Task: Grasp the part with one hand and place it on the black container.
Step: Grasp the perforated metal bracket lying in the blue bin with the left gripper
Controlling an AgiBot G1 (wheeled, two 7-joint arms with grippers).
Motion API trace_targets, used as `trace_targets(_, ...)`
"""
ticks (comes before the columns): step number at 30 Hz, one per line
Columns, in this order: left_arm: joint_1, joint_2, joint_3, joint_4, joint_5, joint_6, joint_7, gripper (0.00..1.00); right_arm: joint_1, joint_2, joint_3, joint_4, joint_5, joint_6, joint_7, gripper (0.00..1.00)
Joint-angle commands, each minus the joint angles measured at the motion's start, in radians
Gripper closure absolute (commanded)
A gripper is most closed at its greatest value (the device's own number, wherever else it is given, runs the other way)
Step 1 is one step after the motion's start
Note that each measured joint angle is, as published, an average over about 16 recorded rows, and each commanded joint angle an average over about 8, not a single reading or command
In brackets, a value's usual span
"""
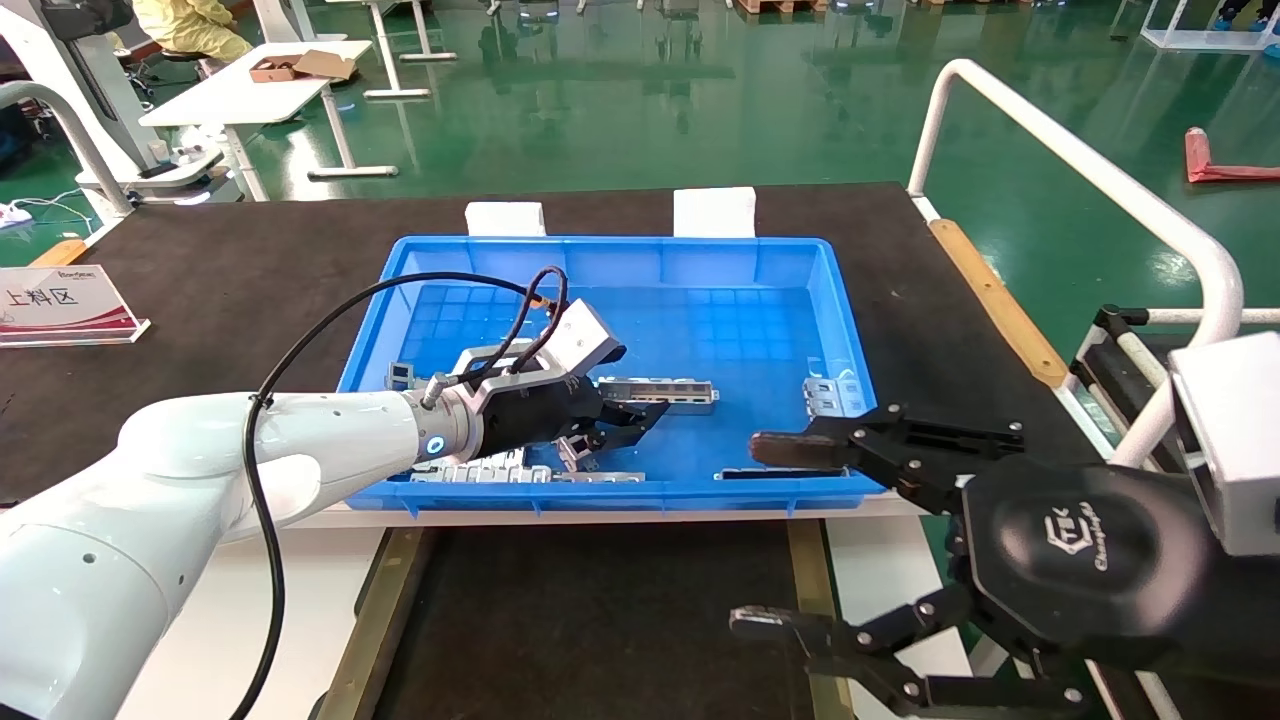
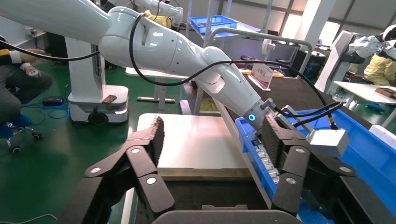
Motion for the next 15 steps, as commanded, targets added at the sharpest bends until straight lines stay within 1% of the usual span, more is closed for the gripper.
trace_targets(1,0.001,0.000,0.009,0.000,-0.007,-0.004,-0.002,1.00,0.000,0.000,0.000,0.000,0.000,0.000,0.000,1.00)
trace_targets(15,0.016,-0.002,0.053,0.012,-0.054,-0.023,-0.002,1.00,0.000,0.000,0.000,0.000,0.000,0.000,0.000,1.00)
